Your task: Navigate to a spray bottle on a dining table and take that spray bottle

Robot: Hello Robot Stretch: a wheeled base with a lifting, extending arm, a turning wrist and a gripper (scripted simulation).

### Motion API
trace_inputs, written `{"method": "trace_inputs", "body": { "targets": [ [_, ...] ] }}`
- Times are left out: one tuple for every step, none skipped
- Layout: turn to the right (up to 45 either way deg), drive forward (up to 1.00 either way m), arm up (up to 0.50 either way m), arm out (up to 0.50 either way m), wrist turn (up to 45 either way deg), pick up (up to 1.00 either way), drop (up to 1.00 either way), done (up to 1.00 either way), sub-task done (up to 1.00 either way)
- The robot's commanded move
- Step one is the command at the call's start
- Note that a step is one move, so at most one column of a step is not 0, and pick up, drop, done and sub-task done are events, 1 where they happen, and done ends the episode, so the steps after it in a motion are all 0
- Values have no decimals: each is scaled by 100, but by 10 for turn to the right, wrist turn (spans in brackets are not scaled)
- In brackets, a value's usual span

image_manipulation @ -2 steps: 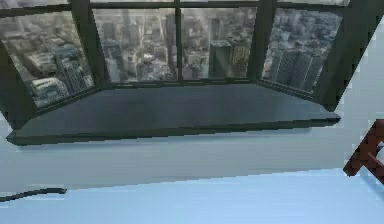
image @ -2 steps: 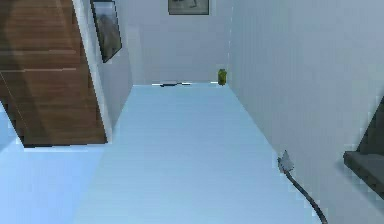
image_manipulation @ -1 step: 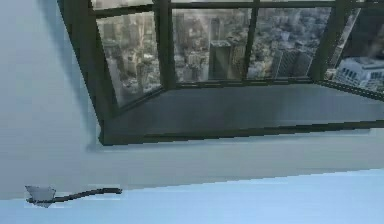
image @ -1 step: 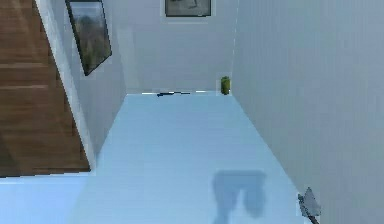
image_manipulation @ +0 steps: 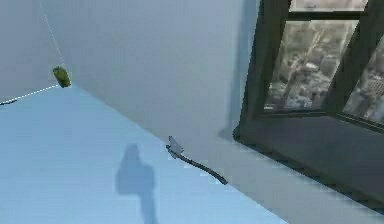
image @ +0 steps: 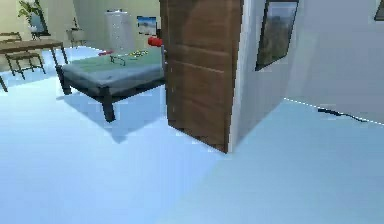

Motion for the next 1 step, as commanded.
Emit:
{"method": "trace_inputs", "body": {
  "targets": [
    [-300,0,0,0,0,0,0,0,0]
  ]
}}
